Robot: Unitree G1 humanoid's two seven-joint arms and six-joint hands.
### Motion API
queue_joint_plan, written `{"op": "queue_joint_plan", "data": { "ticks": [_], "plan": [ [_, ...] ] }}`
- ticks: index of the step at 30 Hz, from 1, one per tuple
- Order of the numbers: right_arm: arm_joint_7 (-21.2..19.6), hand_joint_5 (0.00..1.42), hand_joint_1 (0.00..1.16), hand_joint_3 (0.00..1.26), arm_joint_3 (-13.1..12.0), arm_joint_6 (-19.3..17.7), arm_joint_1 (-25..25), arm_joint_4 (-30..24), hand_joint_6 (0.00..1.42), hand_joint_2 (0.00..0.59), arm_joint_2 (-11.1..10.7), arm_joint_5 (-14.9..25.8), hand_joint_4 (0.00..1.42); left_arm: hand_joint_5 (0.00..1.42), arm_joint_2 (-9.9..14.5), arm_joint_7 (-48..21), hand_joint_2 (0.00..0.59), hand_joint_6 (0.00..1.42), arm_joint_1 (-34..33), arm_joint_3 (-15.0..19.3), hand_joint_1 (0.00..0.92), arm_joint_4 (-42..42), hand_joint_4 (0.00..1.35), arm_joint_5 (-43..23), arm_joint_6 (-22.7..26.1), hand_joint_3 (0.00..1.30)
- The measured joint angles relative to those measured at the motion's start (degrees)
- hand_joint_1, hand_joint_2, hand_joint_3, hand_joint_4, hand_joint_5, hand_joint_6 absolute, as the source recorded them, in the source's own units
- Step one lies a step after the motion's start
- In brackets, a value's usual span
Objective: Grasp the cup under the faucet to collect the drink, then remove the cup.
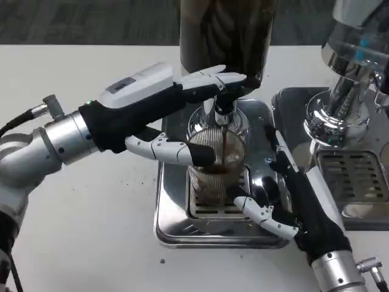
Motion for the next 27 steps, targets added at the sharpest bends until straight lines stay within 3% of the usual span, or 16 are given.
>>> {"op": "queue_joint_plan", "data": {
  "ticks": [27],
  "plan": [
    [1.5, 0.00, 0.60, 0.01, 0.0, 0.0, -1.6, 1.4, 0.11, 0.230, 0.8, 0.4, 0.00, 0.00, 0.2, 0.0, 0.079, 0.00, 0.6, 0.0, 0.000, -1.1, 0.00, -0.2, 0.6, 0.15]
  ]
}}
